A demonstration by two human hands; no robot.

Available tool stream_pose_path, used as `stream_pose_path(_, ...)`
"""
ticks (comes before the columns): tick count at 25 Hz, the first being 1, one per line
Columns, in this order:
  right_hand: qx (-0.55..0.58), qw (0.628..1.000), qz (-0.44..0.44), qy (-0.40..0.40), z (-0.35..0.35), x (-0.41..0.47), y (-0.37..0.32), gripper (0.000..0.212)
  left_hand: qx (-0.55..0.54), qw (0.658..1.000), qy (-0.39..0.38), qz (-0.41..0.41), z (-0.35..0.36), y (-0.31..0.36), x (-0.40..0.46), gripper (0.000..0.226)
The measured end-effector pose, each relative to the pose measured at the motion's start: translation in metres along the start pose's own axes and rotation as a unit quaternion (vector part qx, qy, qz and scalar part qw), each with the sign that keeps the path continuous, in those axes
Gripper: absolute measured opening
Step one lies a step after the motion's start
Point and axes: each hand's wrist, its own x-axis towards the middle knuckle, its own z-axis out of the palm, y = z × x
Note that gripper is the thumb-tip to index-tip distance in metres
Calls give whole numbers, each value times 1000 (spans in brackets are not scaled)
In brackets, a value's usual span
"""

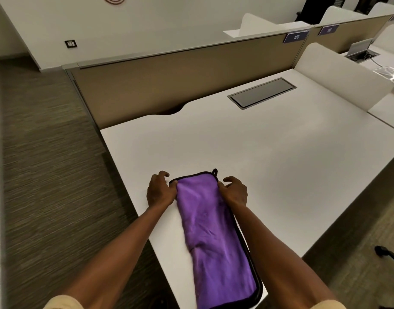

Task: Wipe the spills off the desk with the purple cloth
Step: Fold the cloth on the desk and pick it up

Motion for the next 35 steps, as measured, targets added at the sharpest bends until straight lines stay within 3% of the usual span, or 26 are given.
stream_pose_path(5,-130,990,-13,-54,-16,-28,48,35,-29,996,-58,-64,10,-6,-63,70)
stream_pose_path(10,-116,991,3,-69,-24,-43,65,40,-11,993,-99,-64,19,-5,-104,96)
stream_pose_path(13,-47,997,10,-55,-25,-50,67,29,26,991,-109,-73,18,-9,-116,83)
stream_pose_path(18,44,999,-17,-8,-24,-69,72,19,-34,989,-111,-93,16,-7,-122,24)
stream_pose_path(22,78,987,-122,68,-34,-81,69,13,-170,967,-161,-101,4,-6,-121,14)
stream_pose_path(24,99,984,-130,66,-43,-84,63,14,-205,958,-176,-101,-4,1,-113,13)
stream_pose_path(29,182,978,-92,45,-67,-94,51,17,-251,953,-151,-69,-23,28,-107,34)
stream_pose_path(35,290,950,-117,-13,-102,-116,30,23,-185,974,-131,28,-51,45,-112,88)
